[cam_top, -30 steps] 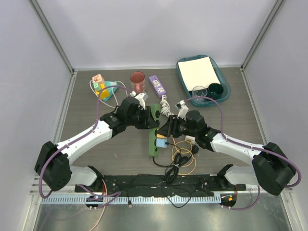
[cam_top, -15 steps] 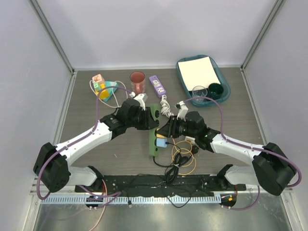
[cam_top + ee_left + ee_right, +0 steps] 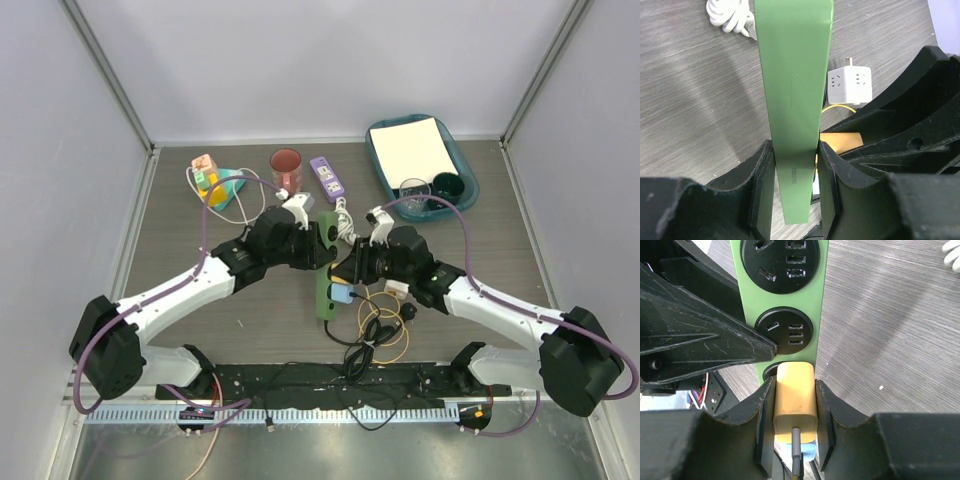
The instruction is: Pull the plug off the socket
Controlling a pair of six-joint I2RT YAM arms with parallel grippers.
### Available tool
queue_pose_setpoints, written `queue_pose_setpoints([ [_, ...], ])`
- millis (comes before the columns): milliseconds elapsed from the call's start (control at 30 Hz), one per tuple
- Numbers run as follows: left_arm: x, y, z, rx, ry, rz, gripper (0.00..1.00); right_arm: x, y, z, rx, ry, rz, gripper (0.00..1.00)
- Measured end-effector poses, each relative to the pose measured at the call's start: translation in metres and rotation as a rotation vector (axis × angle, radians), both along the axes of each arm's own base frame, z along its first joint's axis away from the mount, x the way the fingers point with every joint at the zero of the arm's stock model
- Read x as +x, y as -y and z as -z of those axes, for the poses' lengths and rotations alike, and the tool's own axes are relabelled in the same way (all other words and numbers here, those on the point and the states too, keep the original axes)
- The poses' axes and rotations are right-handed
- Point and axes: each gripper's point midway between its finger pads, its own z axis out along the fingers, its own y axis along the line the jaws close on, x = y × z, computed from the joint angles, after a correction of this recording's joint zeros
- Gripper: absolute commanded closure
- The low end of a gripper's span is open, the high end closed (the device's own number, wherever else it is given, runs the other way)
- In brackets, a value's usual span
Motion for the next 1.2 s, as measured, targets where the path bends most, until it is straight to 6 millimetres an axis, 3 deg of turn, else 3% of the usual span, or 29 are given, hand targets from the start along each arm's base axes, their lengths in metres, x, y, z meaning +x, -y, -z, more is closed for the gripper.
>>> queue_pose_setpoints([
  [400,-0.004,0.004,0.005,0.018,0.079,0.082,1.0,-0.005,0.002,0.007,-0.067,-0.011,-0.058,0.99],
  [733,-0.011,0.011,0.007,0.014,0.058,0.13,1.0,-0.015,0.011,0.011,0.023,0.033,-0.019,0.99],
  [1033,-0.003,0.009,0.002,0.044,0.075,0.106,1.0,-0.004,0.009,0.004,-0.028,-0.036,-0.01,0.99],
  [1200,0.004,0.009,0.009,0.079,0.041,0.093,1.0,0.0,0.008,0.008,-0.059,-0.073,-0.008,0.99],
])
